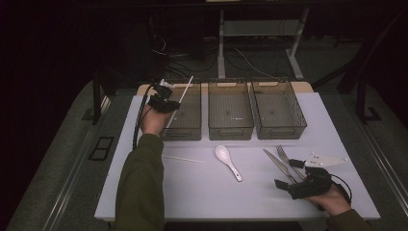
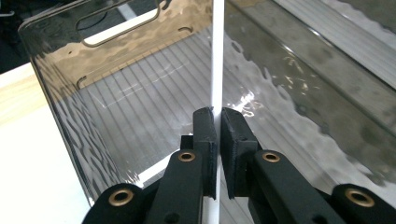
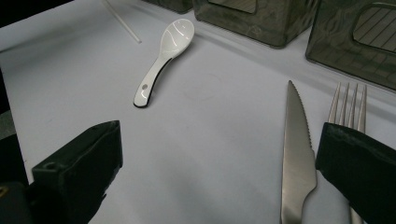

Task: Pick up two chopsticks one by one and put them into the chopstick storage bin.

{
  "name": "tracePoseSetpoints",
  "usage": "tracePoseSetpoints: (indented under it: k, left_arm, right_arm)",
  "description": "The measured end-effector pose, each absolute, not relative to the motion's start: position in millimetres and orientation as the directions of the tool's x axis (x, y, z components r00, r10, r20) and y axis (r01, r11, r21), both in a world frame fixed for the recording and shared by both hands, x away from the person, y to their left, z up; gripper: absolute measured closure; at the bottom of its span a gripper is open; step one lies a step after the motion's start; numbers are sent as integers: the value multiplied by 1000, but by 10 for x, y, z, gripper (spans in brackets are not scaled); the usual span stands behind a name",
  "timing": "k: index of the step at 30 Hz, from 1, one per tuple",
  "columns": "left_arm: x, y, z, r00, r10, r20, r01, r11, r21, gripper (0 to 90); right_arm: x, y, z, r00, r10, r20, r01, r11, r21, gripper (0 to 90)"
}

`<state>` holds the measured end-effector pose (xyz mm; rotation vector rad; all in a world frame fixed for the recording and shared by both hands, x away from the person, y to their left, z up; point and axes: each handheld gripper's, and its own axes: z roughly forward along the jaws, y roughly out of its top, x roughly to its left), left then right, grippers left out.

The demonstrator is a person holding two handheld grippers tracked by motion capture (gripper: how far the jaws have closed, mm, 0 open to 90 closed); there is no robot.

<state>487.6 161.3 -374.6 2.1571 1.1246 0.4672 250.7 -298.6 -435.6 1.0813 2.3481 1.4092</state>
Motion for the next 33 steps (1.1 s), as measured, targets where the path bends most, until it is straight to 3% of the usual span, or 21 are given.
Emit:
tracePoseSetpoints:
  k: [6,17,26,33]
  left_arm:
    - [4930,1567,-3839,531,848,8,632,-402,663,834]
    - [4886,1531,-3742,563,826,20,589,-418,692,770]
    - [4591,1622,-3487,686,726,-39,519,-452,725,528]
    - [4164,1785,-3337,732,678,-74,472,-425,772,454]
  right_arm:
    - [2503,-2994,-4350,-713,674,194,486,276,829,8]
    - [2499,-3003,-4342,-715,673,192,481,273,833,8]
    - [2498,-3001,-4341,-713,676,187,480,276,833,8]
    - [2495,-3001,-4339,-710,679,187,482,274,832,8]
